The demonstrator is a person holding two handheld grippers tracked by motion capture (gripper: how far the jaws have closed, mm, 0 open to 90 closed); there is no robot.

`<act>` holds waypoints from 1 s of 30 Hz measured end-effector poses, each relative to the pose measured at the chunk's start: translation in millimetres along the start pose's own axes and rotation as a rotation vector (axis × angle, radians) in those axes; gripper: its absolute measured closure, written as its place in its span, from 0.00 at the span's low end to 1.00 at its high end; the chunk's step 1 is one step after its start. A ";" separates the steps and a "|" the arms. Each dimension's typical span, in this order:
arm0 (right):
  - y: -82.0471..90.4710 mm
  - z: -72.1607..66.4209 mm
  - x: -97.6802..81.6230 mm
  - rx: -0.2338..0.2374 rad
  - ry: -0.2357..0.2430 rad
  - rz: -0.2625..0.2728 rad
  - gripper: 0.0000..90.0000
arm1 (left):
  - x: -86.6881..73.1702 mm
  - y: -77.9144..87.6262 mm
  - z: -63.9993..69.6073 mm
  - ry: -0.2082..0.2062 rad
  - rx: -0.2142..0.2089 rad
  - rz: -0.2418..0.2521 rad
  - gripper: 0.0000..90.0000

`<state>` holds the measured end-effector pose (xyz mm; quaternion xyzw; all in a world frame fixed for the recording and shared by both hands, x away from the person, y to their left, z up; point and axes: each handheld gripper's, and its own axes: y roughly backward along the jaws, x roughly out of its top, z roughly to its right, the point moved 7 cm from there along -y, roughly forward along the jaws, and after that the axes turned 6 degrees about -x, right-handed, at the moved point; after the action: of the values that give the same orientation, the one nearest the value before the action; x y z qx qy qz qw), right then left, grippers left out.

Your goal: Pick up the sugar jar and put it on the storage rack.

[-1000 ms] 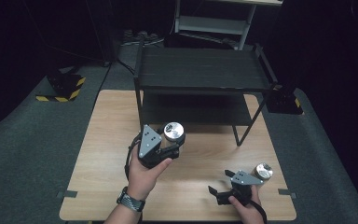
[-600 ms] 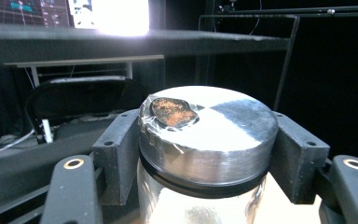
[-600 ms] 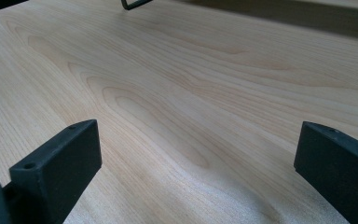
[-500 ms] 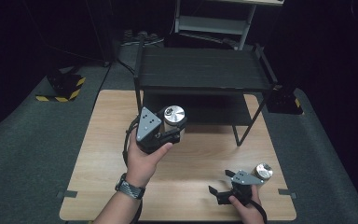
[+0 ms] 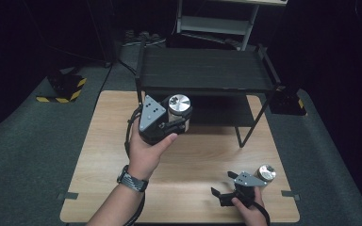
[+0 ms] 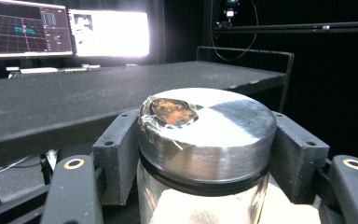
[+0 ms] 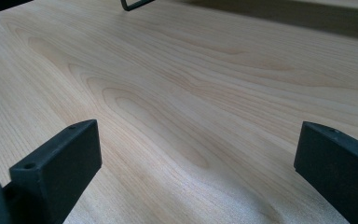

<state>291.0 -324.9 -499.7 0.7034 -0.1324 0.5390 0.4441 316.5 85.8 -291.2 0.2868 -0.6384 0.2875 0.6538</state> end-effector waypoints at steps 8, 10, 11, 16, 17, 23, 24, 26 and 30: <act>0.0 0.2 -0.1 0.001 -0.002 0.000 0.01 | 18.0 -3.3 -6.1 0.002 0.013 0.030 0.37; 0.0 0.3 0.0 0.002 -0.002 0.000 0.01 | 21.8 -3.4 -6.6 -0.006 0.017 0.031 0.37; 0.0 0.5 -0.1 0.003 -0.001 0.001 0.01 | 23.8 -3.5 -6.7 -0.007 0.021 0.032 0.37; 0.0 0.4 -0.1 0.003 -0.001 0.001 0.01 | 34.0 -5.8 -8.4 -0.010 0.034 0.044 0.37; 0.1 0.4 -0.1 0.003 -0.001 0.001 0.01 | 36.3 -6.3 -8.8 -0.011 0.034 0.046 0.37; -0.1 0.9 -0.1 0.005 -0.001 0.002 0.01 | 53.0 -12.2 -11.1 -0.019 0.037 0.062 0.38; -0.1 0.9 -0.1 0.005 -0.001 0.002 0.01 | 53.0 -12.2 -11.1 -0.019 0.037 0.062 0.38; 0.0 0.8 -0.2 0.005 0.001 0.002 0.01 | 56.9 -13.8 -11.9 -0.023 0.040 0.065 0.38; 0.0 0.5 -0.1 0.006 0.001 0.001 0.01 | 63.7 -16.7 -15.8 -0.009 0.039 0.081 0.38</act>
<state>291.3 -325.3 -499.8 0.7044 -0.1308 0.5401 0.4416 340.7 87.0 -227.9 0.2748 -0.6466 0.3247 0.6332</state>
